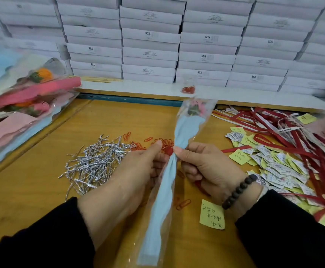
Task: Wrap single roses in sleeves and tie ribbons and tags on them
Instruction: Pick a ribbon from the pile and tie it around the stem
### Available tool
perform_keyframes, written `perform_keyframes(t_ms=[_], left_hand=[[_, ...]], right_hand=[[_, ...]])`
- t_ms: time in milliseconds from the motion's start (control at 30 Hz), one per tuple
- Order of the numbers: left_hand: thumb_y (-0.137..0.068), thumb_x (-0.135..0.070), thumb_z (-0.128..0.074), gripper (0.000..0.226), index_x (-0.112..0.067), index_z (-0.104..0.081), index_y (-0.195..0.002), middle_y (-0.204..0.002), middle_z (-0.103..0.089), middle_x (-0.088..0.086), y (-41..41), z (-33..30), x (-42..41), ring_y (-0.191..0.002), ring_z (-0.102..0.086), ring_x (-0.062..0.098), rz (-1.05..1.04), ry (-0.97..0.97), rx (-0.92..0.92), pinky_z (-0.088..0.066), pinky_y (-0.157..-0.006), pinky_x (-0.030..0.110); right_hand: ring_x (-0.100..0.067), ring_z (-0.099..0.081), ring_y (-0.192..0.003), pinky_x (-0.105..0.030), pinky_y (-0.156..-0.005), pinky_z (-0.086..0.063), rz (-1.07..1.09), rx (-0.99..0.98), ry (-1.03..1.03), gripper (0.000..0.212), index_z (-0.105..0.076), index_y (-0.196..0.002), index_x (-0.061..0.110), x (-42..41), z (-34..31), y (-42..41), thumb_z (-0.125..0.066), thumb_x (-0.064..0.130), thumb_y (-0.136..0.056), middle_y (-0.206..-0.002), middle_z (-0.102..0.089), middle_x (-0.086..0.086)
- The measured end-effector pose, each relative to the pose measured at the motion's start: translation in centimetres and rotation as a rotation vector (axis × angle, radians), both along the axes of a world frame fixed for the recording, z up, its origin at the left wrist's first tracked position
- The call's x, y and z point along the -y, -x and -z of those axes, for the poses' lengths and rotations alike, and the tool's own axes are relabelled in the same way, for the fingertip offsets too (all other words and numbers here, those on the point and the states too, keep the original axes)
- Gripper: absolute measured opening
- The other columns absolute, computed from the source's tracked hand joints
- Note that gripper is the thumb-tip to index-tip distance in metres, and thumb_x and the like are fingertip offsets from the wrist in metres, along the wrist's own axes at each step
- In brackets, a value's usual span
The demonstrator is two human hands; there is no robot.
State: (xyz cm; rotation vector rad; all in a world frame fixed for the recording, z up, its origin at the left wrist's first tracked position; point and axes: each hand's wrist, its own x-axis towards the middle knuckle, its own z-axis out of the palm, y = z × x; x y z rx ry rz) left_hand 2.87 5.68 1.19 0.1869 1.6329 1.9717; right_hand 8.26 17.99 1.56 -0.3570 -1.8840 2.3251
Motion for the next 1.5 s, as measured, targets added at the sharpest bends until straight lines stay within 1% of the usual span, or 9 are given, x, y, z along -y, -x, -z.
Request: perform_keyframes(t_ms=[233,367,467,600,833,967,1133,1300,1500], left_hand=[[-0.090,-0.026,-0.052,0.036,0.006,-0.064,-0.100,-0.072,-0.063,0.011,0.2,0.2,0.1,-0.063,-0.056,0.018,0.070,-0.062,0.003,-0.043,-0.065,0.031],[-0.071,-0.020,-0.062,0.023,-0.005,-0.065,-0.089,-0.069,-0.067,0.004,0.5,0.0,0.4,-0.059,-0.059,0.012,0.057,-0.145,-0.021,-0.042,-0.062,0.025],[-0.080,-0.011,-0.060,0.003,-0.012,-0.059,-0.077,-0.061,-0.062,-0.001,0.7,0.0,0.4,-0.052,-0.054,0.006,-0.040,-0.163,-0.027,-0.039,-0.048,0.016],[-0.086,-0.010,-0.058,0.010,-0.012,-0.058,-0.076,-0.062,-0.060,0.000,1.0,-0.2,0.6,-0.049,-0.051,0.005,-0.158,-0.164,-0.156,-0.037,-0.043,0.013],[-0.085,-0.021,-0.060,0.014,-0.016,-0.070,-0.076,-0.058,-0.063,-0.007,1.9,-0.4,1.2,-0.048,-0.050,-0.001,-0.248,-0.137,-0.297,-0.038,-0.043,0.011],[-0.068,-0.041,-0.064,0.028,-0.015,-0.071,-0.076,-0.061,-0.061,-0.007,1.9,0.0,1.1,-0.049,-0.047,0.001,-0.149,-0.075,-0.310,-0.035,-0.046,0.014],[-0.067,-0.015,-0.073,0.016,-0.010,-0.071,-0.083,-0.053,-0.061,-0.009,1.8,0.3,1.0,-0.042,-0.048,-0.002,0.072,0.077,-0.358,-0.037,-0.044,0.012],[-0.064,-0.009,-0.077,0.019,-0.014,-0.072,-0.081,-0.069,-0.066,0.000,2.3,0.2,1.3,-0.054,-0.057,0.001,0.126,0.109,-0.437,-0.046,-0.052,0.011],[-0.073,0.000,-0.072,0.017,-0.013,-0.069,-0.082,-0.062,-0.056,0.001,2.6,0.3,1.5,-0.048,-0.050,0.004,0.210,0.207,-0.533,-0.041,-0.044,0.014]], right_hand=[[0.000,-0.029,-0.031,-0.010,-0.033,-0.020,-0.084,0.003,-0.063,0.010,-0.057,-0.080,0.004,-0.1,-0.5,-0.4,-0.056,0.008,-0.089,-0.039,-0.047,0.010],[-0.001,-0.030,-0.034,-0.011,-0.034,-0.022,-0.117,0.011,-0.120,0.010,-0.061,-0.080,0.007,-0.1,-0.3,-0.4,-0.057,0.010,-0.088,-0.042,-0.047,0.009],[-0.002,-0.031,-0.036,-0.011,-0.034,-0.023,-0.098,0.040,-0.160,0.011,-0.060,-0.076,0.007,-0.1,0.0,-0.4,-0.060,0.010,-0.087,-0.046,-0.046,0.006],[-0.005,-0.027,-0.039,-0.012,-0.033,-0.022,-0.064,0.116,-0.226,0.018,-0.060,-0.067,0.009,-0.4,0.3,-0.3,-0.063,0.009,-0.085,-0.052,-0.037,-0.003],[-0.008,-0.026,-0.037,-0.016,-0.035,-0.022,-0.060,0.177,-0.399,0.036,-0.054,-0.049,0.017,-0.3,0.4,-0.1,-0.068,0.017,-0.082,-0.040,-0.035,0.005],[-0.007,-0.026,-0.037,-0.015,-0.035,-0.021,-0.071,0.172,-0.380,0.041,-0.058,-0.043,0.018,-0.3,0.5,-0.1,-0.067,0.018,-0.083,-0.039,-0.035,0.006],[-0.005,-0.027,-0.035,-0.013,-0.034,-0.022,-0.096,0.189,-0.384,0.027,-0.064,-0.058,0.017,-0.3,0.3,-0.1,-0.065,0.018,-0.085,-0.038,-0.037,0.007],[-0.005,-0.028,-0.035,-0.014,-0.034,-0.022,-0.118,0.207,-0.400,0.026,-0.061,-0.060,0.017,-0.2,0.3,-0.1,-0.066,0.018,-0.085,-0.040,-0.036,0.007],[-0.008,-0.028,-0.037,-0.016,-0.036,-0.024,-0.127,0.232,-0.487,0.027,-0.059,-0.063,0.010,0.3,0.2,-0.1,-0.064,0.022,-0.086,-0.043,-0.036,0.001]])
